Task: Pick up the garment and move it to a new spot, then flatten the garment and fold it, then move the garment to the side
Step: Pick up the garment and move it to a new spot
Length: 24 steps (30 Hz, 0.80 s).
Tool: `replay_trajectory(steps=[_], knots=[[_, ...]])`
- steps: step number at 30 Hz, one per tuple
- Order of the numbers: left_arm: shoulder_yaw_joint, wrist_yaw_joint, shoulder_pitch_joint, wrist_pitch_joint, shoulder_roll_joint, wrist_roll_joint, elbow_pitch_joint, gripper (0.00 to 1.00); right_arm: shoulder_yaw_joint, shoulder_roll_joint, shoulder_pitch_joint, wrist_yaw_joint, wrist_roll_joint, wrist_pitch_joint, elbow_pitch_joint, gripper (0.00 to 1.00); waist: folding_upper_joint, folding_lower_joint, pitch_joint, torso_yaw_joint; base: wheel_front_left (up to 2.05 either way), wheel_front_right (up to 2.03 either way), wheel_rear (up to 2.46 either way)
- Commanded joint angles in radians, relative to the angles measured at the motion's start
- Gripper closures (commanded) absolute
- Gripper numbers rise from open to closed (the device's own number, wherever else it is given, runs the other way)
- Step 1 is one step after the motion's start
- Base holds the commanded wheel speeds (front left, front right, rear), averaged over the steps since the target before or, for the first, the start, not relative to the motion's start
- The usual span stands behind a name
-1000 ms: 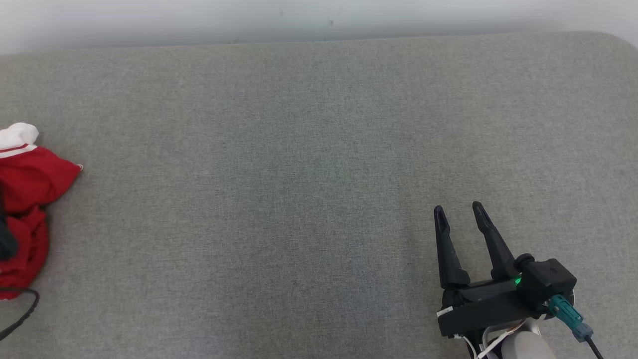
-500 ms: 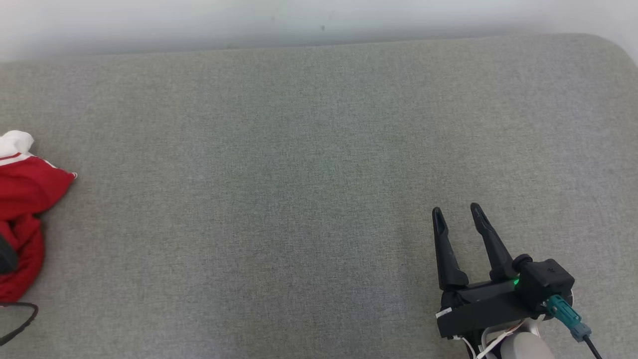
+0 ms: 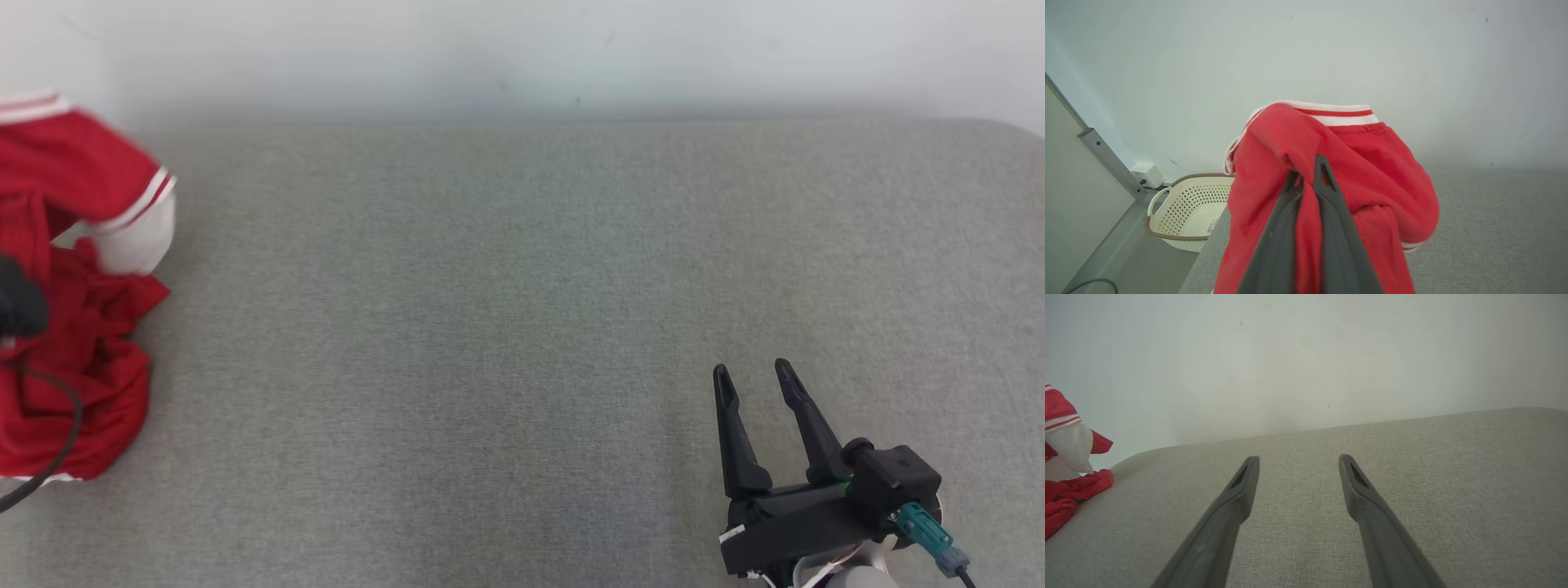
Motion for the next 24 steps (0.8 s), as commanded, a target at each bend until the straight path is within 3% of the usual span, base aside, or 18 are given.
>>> replay_trajectory(steps=[1, 9, 24], knots=[[-0.010, -0.005, -0.024, -0.005, -0.006, 0.005, -0.043, 1.00, -0.003, -0.001, 0.007, 0.001, 0.006, 0.002, 0.001, 0.00, 0.0000, 0.0000, -0.029, 0.026, 0.00, 0.00, 0.00], [-0.066, -0.005, -0.054, 0.039, -0.047, 0.017, -0.267, 1.00, -0.009, -0.001, 0.026, 0.001, 0.017, -0.005, 0.007, 0.00, 0.0000, 0.0000, -0.050, -0.001, 0.00, 0.00, 0.00], [-0.159, 0.018, 0.034, 0.113, -0.160, -0.020, -0.556, 1.00, -0.031, -0.001, 0.045, 0.001, 0.025, -0.015, 0.020, 0.00, 0.0000, 0.0000, -0.062, -0.167, 0.00, 0.00, 0.00]])
